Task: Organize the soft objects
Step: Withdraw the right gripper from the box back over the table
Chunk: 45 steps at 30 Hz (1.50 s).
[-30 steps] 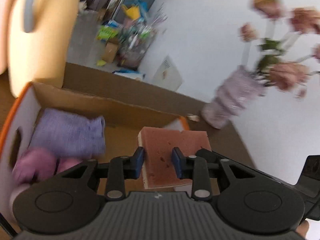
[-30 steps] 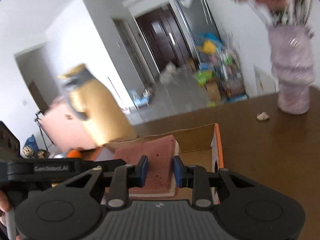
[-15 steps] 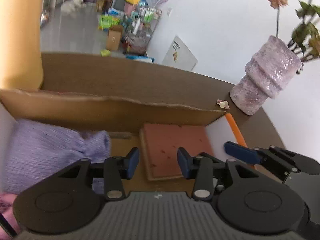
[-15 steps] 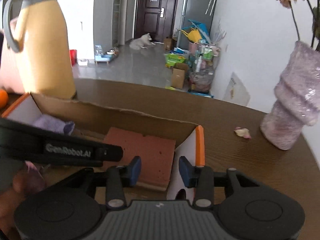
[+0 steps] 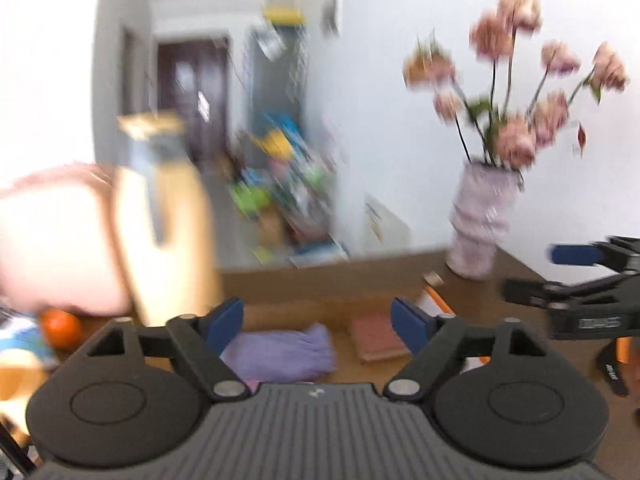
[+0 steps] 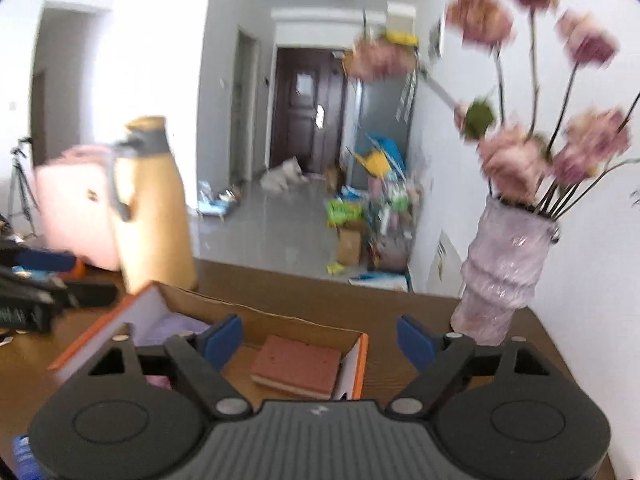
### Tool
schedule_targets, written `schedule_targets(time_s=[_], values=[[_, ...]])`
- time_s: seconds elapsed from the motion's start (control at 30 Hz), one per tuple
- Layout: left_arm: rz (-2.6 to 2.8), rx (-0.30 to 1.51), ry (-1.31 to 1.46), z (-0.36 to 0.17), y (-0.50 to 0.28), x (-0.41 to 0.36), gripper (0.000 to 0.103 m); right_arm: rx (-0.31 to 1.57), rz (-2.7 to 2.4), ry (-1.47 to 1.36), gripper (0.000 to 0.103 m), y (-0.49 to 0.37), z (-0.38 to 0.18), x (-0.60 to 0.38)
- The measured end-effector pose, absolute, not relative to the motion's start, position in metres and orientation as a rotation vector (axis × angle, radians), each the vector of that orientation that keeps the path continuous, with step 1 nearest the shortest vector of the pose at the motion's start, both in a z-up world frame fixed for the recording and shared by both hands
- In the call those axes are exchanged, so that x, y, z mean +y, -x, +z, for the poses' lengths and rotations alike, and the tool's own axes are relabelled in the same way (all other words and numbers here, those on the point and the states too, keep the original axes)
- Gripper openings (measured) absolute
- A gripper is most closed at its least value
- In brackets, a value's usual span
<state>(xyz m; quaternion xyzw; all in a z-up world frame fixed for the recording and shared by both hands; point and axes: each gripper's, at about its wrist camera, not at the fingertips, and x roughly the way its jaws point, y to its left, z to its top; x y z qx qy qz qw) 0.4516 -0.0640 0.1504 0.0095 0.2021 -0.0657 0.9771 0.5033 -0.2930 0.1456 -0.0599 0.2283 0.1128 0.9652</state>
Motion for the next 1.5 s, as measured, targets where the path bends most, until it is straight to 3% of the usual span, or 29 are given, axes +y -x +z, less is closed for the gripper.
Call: schedule_targets(time_s=[0.13,0.33,0.87,1.2,1.5], values=[[-0.030,0.293,-0.044,0.143,-0.384,-0.049,0.090,0.354,0.266,0.094,0.092,-0.437,0.152,-0.303],[0.029,0.141,-0.045,0.109,-0.297,-0.040,0.098,0.210,0.245,0.047,0.096,-0.352,0.112,-0.304],[0.013,0.275,0.053,0.058,-0.170,-0.012,0.102,0.174,0.176,-0.016,0.098,-0.212,0.060,-0.300],[-0.027,0.366,0.074,0.026,-0.079,-0.006,0.103,0.284,0.225,-0.057,0.099,-0.096,0.019,-0.305],[-0.054,0.397,0.061,0.023,-0.096,-0.014,0.103,0.332,0.254,-0.113,0.097,-0.089,0.005,-0.297]])
